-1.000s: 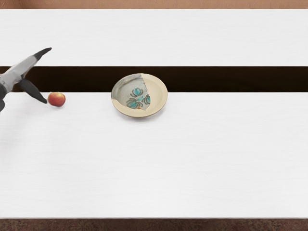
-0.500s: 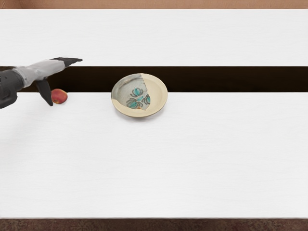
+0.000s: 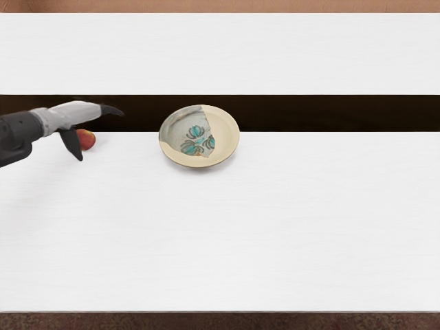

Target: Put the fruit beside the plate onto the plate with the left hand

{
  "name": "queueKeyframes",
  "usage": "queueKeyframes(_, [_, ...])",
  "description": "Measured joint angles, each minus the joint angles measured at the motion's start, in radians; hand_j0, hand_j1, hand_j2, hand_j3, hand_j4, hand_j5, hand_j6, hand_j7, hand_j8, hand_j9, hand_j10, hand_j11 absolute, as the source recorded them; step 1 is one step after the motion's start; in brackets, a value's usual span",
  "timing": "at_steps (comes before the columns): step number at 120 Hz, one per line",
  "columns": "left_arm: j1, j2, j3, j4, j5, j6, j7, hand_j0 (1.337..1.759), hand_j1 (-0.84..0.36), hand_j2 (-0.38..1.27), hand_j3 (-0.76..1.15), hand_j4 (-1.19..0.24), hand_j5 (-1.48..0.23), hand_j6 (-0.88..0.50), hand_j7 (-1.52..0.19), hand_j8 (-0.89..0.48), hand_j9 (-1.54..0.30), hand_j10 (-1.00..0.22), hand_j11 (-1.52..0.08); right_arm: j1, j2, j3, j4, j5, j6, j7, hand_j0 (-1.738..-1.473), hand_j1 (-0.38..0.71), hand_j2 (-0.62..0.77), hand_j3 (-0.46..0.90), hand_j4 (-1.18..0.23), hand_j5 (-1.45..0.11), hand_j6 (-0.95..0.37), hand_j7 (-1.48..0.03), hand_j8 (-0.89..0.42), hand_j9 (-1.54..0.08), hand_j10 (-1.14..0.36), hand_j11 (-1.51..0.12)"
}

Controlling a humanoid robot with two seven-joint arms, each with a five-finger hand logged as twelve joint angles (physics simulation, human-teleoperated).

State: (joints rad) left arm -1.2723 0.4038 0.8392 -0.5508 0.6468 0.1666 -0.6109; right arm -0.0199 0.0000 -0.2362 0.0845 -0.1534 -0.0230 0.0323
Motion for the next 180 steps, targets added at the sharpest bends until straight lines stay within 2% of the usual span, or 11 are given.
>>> queueKeyframes(26, [0.001,-0.011,0.066,0.043,0.007,0.005,0.0,1.658,0.04,0.06,0.0,-0.27,-0.34,-0.27,-0.34,-0.27,-0.34,-0.27,-0.34,0.0,0.0,0.0,0.0,0.0,0.0,0.0,-1.658,-0.35,0.0,0.0,0.0,0.0,0.0,0.0,0.0,0.0,0.0,0.0])
queueKeyframes(114, [0.018,-0.051,0.13,0.106,0.03,0.004,0.0,1.657,-0.21,0.08,0.0,-0.48,-0.62,-0.48,-0.62,-0.48,-0.62,-0.48,-0.62,0.0,0.0,0.0,0.0,0.0,0.0,0.0,-1.658,-0.35,0.0,0.0,0.0,0.0,0.0,0.0,0.0,0.0,0.0,0.0])
queueKeyframes(119, [0.019,-0.055,0.133,0.109,0.03,0.004,0.001,1.665,-0.22,0.09,0.03,-0.49,-0.63,-0.49,-0.63,-0.49,-0.63,-0.49,-0.63,0.0,0.0,0.0,0.0,0.0,0.0,0.0,-1.658,-0.35,0.0,0.0,0.0,0.0,0.0,0.0,0.0,0.0,0.0,0.0])
queueKeyframes(127, [0.021,-0.056,0.137,0.112,0.03,0.004,0.0,1.656,-0.25,0.08,0.14,-0.5,-0.65,-0.5,-0.64,-0.5,-0.64,-0.5,-0.64,0.0,0.0,0.0,0.0,0.0,0.0,0.0,-1.658,-0.35,0.0,0.0,0.0,0.0,0.0,0.0,0.0,0.0,0.0,0.0])
queueKeyframes(147, [0.021,-0.056,0.146,0.115,0.03,0.004,0.0,1.634,-0.3,0.09,0.24,-0.52,-0.68,-0.51,-0.68,-0.52,-0.68,-0.52,-0.68,0.0,0.0,0.0,0.0,0.0,0.0,0.0,-1.658,-0.35,0.0,0.0,0.0,0.0,0.0,0.0,0.0,0.0,0.0,0.0])
queueKeyframes(161, [0.021,-0.056,0.15,0.116,0.03,0.004,0.001,1.628,-0.37,0.18,0.31,-0.54,-0.72,-0.46,-0.72,-0.48,-0.72,-0.55,-0.72,0.0,0.0,0.0,0.0,0.0,0.0,0.0,-1.658,-0.35,0.0,0.0,0.0,0.0,0.0,0.0,0.0,0.0,0.0,0.0])
queueKeyframes(168, [0.021,-0.054,0.152,0.116,0.03,0.003,0.001,1.621,-0.39,0.22,0.3,-0.55,-0.75,-0.43,-0.74,-0.45,-0.74,-0.56,-0.74,0.0,0.0,0.0,0.0,0.0,0.0,0.0,-1.658,-0.35,0.0,0.0,0.0,0.0,0.0,0.0,0.0,0.0,0.0,0.0])
queueKeyframes(180, [0.015,-0.05,0.152,0.117,0.028,0.002,0.001,1.63,-0.39,0.18,0.2,-0.57,-0.79,-0.4,-0.78,-0.42,-0.77,-0.58,-0.77,0.0,0.0,0.0,0.0,0.0,0.0,0.0,-1.658,-0.35,0.0,0.0,0.0,0.0,0.0,0.0,0.0,0.0,0.0,0.0])
